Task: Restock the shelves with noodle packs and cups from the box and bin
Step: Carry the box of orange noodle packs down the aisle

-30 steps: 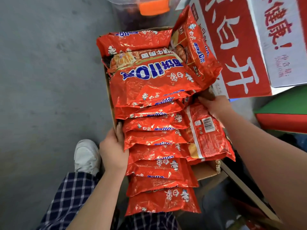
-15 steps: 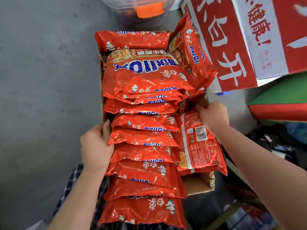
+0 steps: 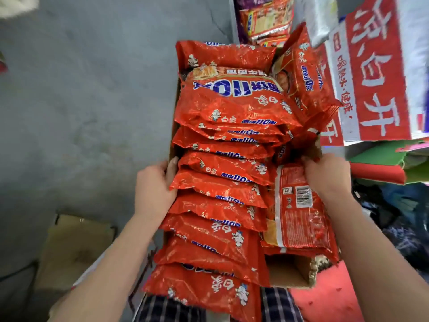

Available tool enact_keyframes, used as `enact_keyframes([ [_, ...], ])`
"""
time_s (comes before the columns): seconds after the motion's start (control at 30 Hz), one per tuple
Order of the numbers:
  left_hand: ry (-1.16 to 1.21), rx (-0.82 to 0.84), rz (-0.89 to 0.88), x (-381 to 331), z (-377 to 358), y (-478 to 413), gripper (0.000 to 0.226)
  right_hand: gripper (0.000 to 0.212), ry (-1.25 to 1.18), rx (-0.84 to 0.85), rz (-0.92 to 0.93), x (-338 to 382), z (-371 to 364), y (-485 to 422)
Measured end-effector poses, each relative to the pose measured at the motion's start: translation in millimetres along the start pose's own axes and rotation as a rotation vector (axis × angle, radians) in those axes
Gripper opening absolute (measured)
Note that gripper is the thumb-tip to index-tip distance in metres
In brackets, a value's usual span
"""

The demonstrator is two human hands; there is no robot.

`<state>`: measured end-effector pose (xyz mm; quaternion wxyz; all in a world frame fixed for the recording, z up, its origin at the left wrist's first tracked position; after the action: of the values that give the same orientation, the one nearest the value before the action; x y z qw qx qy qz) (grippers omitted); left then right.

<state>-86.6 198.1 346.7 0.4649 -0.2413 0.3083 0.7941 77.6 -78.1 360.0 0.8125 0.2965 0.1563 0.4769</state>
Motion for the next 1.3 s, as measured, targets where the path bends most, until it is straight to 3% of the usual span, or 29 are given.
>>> enact_keyframes([
  [0.33,0.001,-0.243,-0.034,-57,298,39,0.054,0.037,-0.056,-0.117,0.256,166,124,225],
  [0.57,-0.064,-0.408,0.023,-45,426,22,0.059,0.035,-0.043,-0.127,0.446,301,147,292],
  [0.73,-0.037,-0.485,0.099,-20,480,-25,0.062,0.035,-0.023,-0.075,0.473,404,150,300],
  [0.87,-0.018,-0.502,0.154,-4,518,-89,0.051,0.034,0.030,-0.041,0.530,496,158,296],
  [1.2,-0.068,-0.411,0.067,1,614,-307,0.079,0.029,-0.030,-0.035,0.449,689,213,234],
  [1.3,-0.068,-0.390,0.037,11,633,-391,0.067,0.024,-0.040,-0.053,0.440,756,227,202],
])
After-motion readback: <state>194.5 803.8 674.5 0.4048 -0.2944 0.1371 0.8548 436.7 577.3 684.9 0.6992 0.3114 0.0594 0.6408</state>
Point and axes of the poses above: each hand's wrist, its own y-axis away from the middle knuckle, its own z-axis out of the back of the hand, x = y × z, the point moved 1 cm from there along -y, towards the middle knuckle, and after that the axes turned 14 degrees about -z, right-handed, at the moved point
